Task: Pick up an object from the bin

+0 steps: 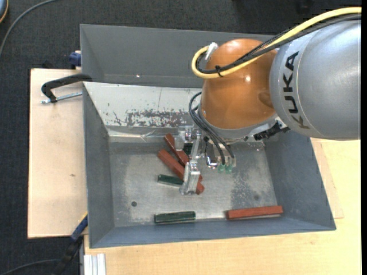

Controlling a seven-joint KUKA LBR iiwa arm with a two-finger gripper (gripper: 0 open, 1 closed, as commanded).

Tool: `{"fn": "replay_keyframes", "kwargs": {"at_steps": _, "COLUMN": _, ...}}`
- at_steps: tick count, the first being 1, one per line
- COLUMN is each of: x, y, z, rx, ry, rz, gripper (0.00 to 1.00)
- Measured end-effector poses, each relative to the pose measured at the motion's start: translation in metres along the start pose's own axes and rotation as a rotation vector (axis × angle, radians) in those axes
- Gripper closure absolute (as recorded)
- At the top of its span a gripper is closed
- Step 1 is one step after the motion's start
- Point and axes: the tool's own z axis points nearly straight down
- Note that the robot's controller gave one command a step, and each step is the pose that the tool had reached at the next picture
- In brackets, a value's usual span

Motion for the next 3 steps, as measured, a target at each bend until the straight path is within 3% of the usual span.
{"fn": "replay_keyframes", "kwargs": {"at_steps": 1, "x": 0.011, "y": -0.027, "z": 0.001, "rx": 0.002, "ry": 0.002, "rz": 0.048, "gripper": 0.0}}
{"fn": "replay_keyframes", "kwargs": {"at_steps": 2, "x": -0.028, "y": -0.09, "z": 0.115, "rx": 0.004, "ry": 0.006, "rz": 0.027, "gripper": 0.0}}
{"fn": "replay_keyframes", "kwargs": {"at_steps": 3, "x": -0.015, "y": -0.041, "z": 0.156, "rx": -0.002, "ry": -0.02, "rz": -0.106, "gripper": 0.0}}
